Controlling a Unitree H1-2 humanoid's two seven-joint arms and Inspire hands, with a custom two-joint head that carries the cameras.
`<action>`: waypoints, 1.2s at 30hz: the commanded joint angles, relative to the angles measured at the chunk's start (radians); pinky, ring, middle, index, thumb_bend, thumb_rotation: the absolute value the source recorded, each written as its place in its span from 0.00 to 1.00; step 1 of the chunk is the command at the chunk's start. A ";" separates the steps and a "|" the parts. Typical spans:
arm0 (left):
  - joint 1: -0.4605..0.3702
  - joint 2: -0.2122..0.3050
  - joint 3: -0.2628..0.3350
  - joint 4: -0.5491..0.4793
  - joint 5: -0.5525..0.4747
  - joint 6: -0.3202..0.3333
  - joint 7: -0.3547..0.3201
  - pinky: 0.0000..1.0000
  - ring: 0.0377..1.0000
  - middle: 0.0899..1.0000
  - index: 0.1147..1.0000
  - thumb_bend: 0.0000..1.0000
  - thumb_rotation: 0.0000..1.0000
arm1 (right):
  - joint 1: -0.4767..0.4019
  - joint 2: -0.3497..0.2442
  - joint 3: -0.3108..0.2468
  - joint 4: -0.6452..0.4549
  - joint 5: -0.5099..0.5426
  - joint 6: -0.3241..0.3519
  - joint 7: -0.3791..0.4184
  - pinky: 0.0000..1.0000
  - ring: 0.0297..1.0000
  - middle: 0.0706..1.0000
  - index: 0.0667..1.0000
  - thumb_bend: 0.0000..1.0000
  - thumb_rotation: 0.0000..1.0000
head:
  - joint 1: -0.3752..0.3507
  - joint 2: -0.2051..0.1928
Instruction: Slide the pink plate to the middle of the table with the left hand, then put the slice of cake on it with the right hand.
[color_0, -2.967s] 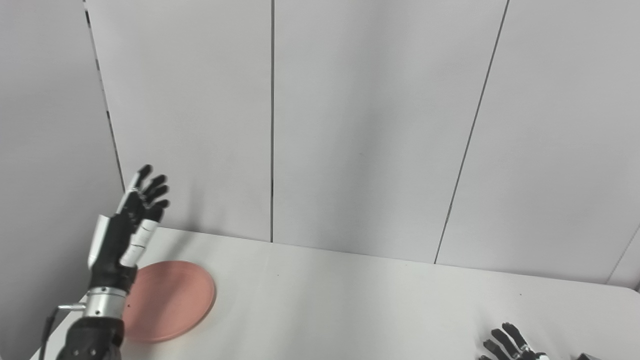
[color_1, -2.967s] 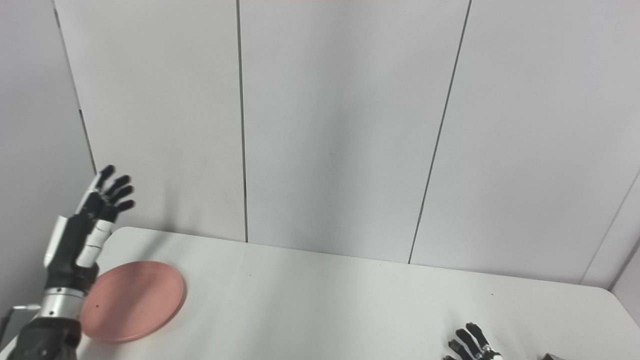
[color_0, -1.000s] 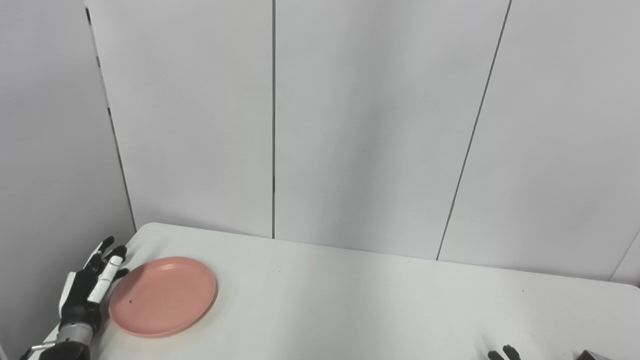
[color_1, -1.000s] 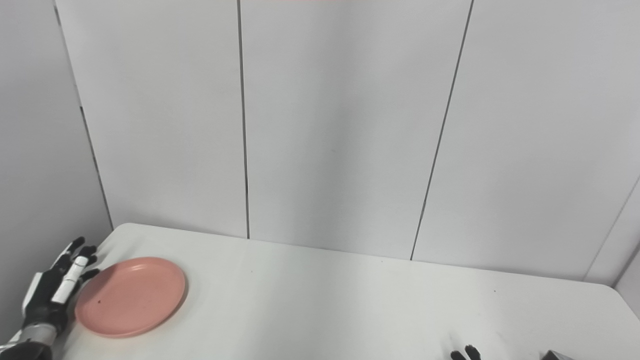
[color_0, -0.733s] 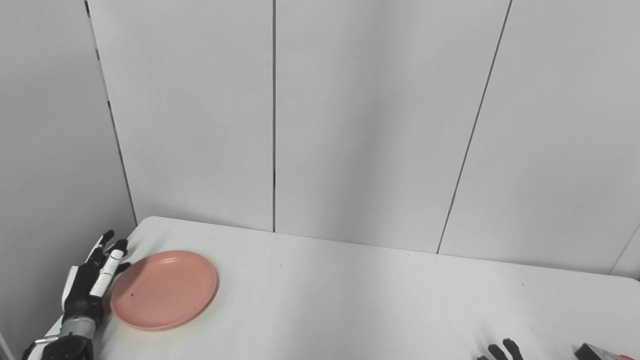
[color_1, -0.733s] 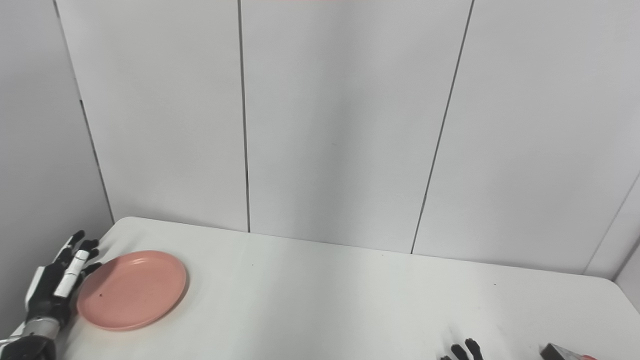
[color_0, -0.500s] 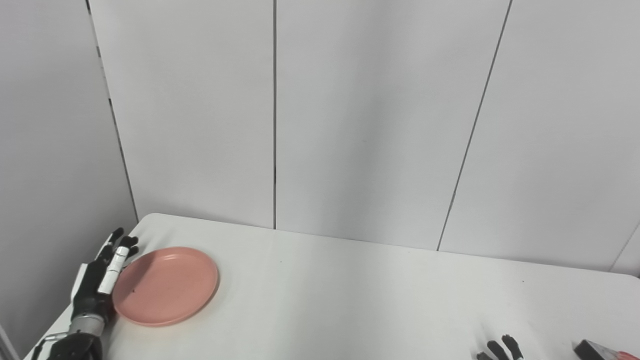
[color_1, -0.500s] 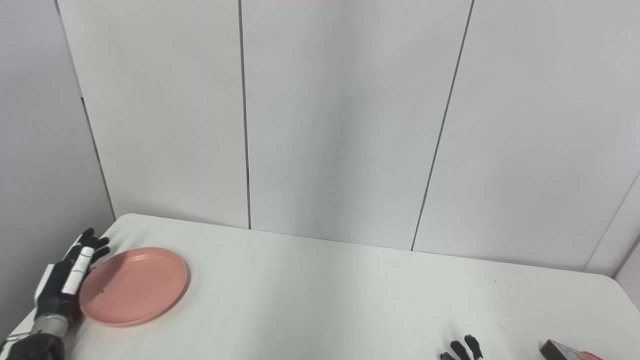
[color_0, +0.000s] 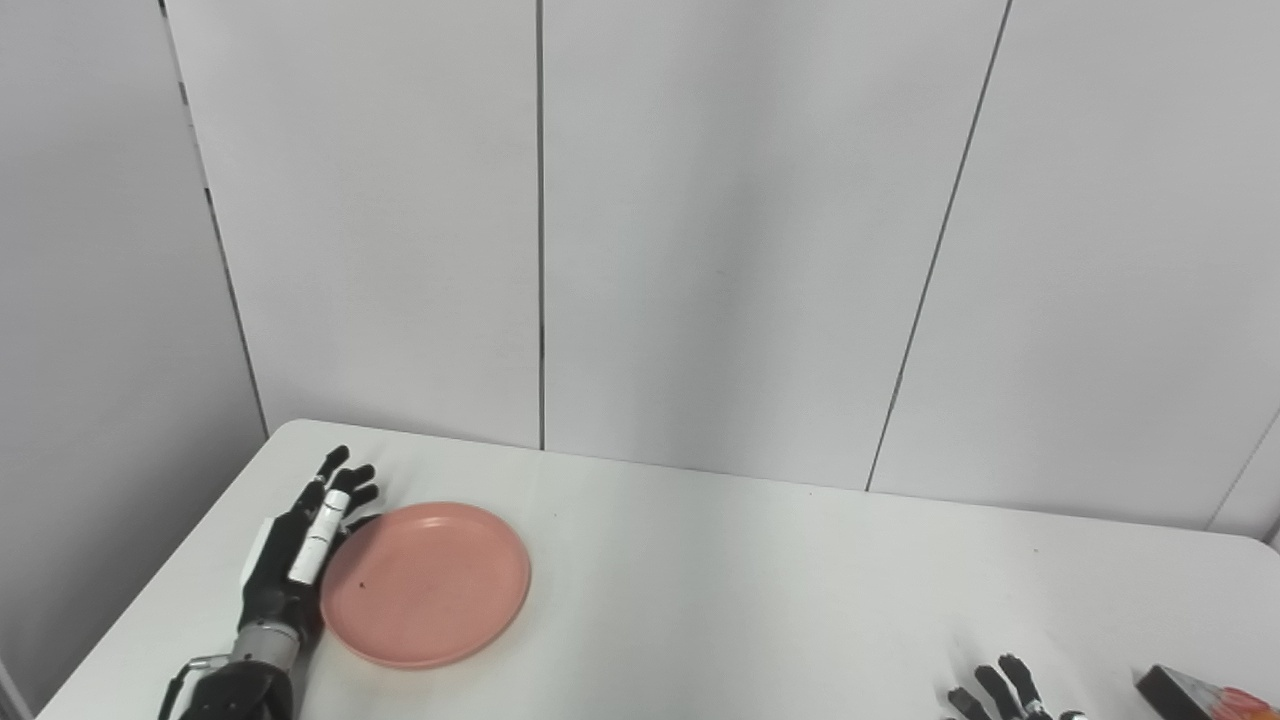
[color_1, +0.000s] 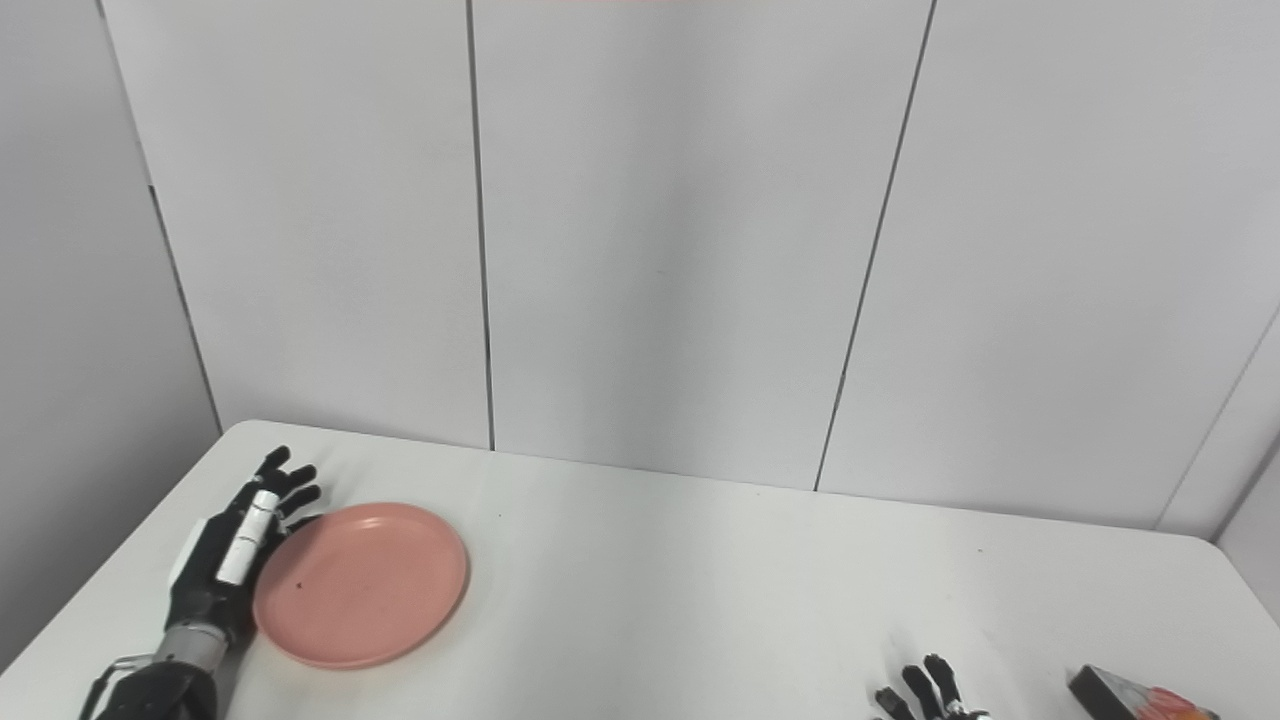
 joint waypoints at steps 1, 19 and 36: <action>0.001 -0.021 -0.020 -0.026 0.015 0.013 0.006 0.74 0.85 0.84 0.91 0.76 0.76 | 0.001 -0.002 -0.005 0.019 0.004 -0.016 0.006 0.85 0.89 0.94 0.98 0.75 0.96 | -0.005 -0.003; 0.037 -0.120 -0.102 -0.134 0.096 0.127 0.073 0.74 0.85 0.85 0.95 0.71 0.67 | -0.020 0.008 0.010 0.068 -0.030 -0.082 0.011 0.80 0.86 0.91 0.95 0.81 0.94 | -0.046 0.026; 0.056 -0.257 -0.151 -0.297 0.176 0.248 0.177 0.75 0.86 0.88 0.97 0.72 0.71 | -0.029 0.009 0.018 0.046 -0.037 -0.060 0.012 0.78 0.85 0.91 0.96 0.85 0.93 | -0.091 0.073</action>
